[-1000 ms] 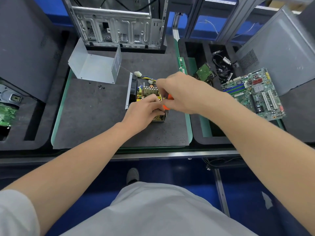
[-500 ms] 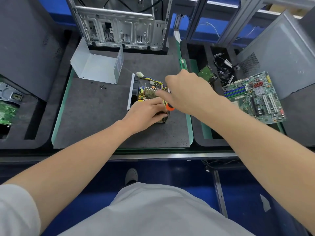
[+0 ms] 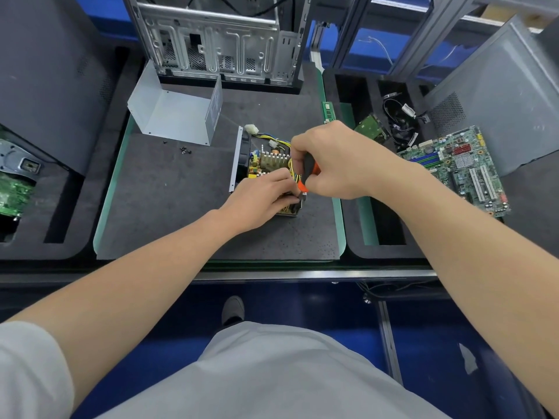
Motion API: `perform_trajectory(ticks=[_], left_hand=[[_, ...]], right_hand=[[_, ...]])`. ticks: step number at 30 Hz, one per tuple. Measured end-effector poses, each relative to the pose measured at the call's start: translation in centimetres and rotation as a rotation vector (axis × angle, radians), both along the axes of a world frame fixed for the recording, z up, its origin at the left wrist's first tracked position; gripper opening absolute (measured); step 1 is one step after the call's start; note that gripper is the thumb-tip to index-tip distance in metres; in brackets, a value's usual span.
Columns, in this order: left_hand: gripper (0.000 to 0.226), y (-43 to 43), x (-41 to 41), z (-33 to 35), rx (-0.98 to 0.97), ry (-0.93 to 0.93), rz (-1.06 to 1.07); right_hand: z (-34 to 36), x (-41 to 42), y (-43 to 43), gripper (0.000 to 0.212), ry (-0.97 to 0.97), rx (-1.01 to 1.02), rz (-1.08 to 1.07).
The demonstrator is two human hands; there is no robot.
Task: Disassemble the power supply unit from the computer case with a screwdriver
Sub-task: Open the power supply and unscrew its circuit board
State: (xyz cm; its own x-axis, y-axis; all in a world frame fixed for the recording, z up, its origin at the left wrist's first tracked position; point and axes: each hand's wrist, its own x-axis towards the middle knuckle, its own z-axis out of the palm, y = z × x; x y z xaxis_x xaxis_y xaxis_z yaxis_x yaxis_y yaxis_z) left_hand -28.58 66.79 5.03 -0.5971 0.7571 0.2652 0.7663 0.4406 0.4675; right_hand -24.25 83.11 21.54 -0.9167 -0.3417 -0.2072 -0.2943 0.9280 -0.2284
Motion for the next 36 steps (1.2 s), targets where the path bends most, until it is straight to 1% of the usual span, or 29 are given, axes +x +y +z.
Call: perform_trajectory(ticks=[6, 11, 14, 16, 20, 22, 28, 36], left_hand=[[0.014, -0.3, 0.2, 0.2, 0.067, -0.052, -0.014], [0.017, -0.5, 0.5, -0.1, 0.02, -0.065, -0.03], [0.02, -1.0, 1.3, -0.6, 0.036, 0.037, -0.009], [0.021, -1.6, 2.5, -1.5, 0.003, 0.098, 0.007], [0.042, -2.2, 4.9, -3.5, -0.115, 0.165, 0.035], [0.046, -2.1, 5.1, -3.9, -0.145, 0.202, 0.045], [0.047, -1.8, 5.3, -4.5, -0.164, 0.227, 0.112], [0.044, -2.1, 5.5, -5.7, -0.129, 0.254, 0.121]], right_hand=[[0.2, 0.0, 0.5, 0.016, 0.032, -0.006, -0.022], [0.5, 0.4, 0.1, 0.015, 0.024, 0.008, -0.008], [0.5, 0.6, -0.3, 0.015, 0.041, 0.034, -0.008], [0.3, 0.9, -0.5, 0.018, 0.046, 0.05, -0.015], [-0.2, 1.3, -0.6, 0.019, 0.064, 0.061, -0.015], [-0.2, 1.3, -0.6, 0.019, 0.061, 0.058, -0.022], [0.0, 1.2, -0.3, 0.017, 0.047, 0.042, -0.044], [0.0, 1.6, -0.4, 0.017, 0.065, 0.034, -0.053]])
